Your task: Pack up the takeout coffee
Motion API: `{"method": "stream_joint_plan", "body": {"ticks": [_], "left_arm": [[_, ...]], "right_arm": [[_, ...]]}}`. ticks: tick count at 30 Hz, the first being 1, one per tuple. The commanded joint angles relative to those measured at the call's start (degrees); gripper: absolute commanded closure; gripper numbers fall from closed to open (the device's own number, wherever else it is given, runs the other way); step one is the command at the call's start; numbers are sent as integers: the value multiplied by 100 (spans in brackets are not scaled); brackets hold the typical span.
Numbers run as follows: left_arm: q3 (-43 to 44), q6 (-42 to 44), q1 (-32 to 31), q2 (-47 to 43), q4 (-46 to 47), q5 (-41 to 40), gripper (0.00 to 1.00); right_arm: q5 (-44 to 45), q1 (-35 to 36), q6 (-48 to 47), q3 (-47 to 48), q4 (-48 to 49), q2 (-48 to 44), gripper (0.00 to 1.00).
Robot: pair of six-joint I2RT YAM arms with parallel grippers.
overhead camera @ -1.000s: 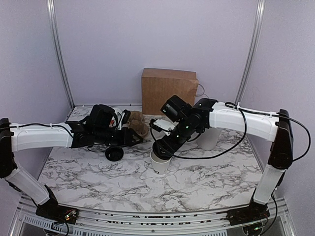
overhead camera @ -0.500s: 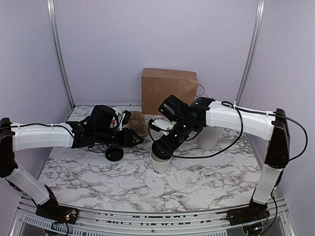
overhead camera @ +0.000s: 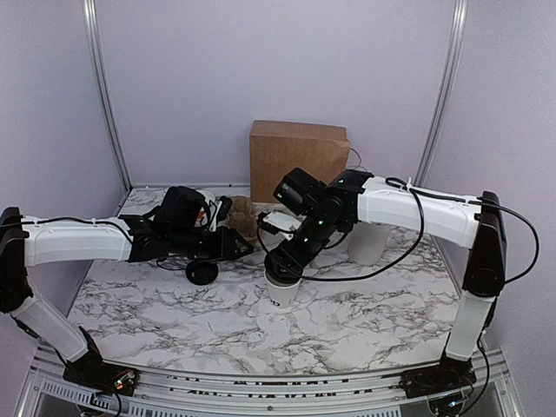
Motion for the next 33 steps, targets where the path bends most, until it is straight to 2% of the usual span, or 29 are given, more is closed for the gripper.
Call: {"method": "stream_joint_plan", "body": {"ticks": [1, 33], "left_arm": [[21, 11, -29, 40, 141, -48, 53], [-5, 20, -29, 97, 230, -26, 53]], "right_arm": [[36, 56, -15, 266, -191, 93, 28], [300, 83, 4, 919, -663, 337, 27]]}}
